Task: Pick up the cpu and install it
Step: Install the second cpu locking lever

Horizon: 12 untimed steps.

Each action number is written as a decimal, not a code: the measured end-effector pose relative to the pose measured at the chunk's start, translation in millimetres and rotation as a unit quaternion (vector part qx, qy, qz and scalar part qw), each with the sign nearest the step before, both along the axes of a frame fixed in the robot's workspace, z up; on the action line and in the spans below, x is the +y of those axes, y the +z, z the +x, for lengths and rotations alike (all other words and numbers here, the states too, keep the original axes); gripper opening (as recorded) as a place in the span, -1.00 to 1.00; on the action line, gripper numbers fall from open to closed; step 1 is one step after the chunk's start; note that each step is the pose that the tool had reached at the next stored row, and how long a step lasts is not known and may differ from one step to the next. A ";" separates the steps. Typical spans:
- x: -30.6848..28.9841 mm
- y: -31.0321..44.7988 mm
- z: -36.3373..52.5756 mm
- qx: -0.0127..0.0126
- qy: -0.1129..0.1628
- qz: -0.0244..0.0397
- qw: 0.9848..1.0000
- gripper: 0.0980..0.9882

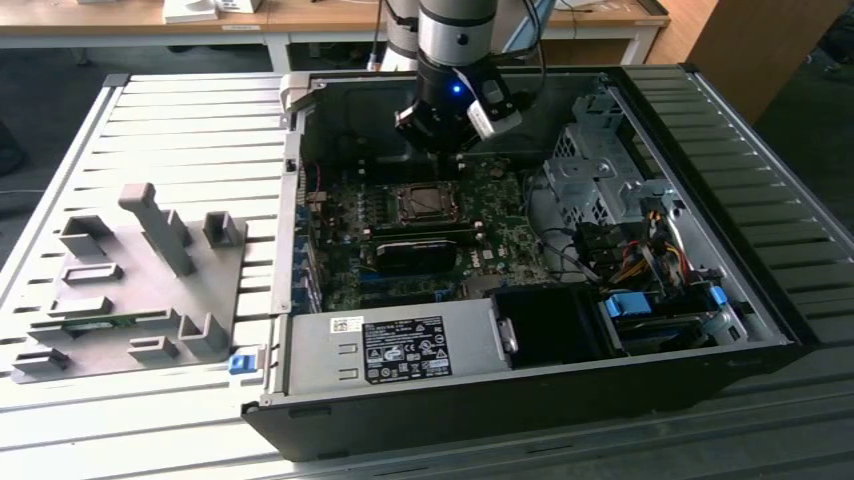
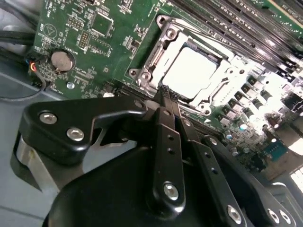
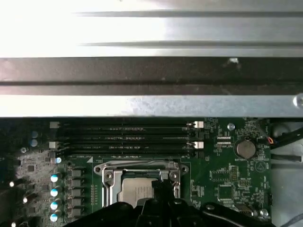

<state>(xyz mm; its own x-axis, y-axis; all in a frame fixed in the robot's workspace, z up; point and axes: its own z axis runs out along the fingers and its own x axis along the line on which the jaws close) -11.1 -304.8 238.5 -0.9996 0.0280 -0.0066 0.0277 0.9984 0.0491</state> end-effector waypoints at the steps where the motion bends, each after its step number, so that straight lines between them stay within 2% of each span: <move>1: 0.0 0.8 0.0 0.000 0.000 0.000 1.000 -0.98; 5: -0.1 3.0 -0.3 0.000 0.000 0.000 1.000 -0.98; 8: -2.3 3.1 -0.4 0.000 0.000 0.000 1.000 -0.98; 10: -5.5 3.0 -0.4 0.000 0.000 0.000 1.000 -0.98; 12: -11.2 2.7 -0.8 0.000 0.000 0.000 1.000 -0.98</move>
<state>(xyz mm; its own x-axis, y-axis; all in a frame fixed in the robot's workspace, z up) -11.9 -316.0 241.3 -0.9996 0.0280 -0.0065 0.0277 0.9984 0.0499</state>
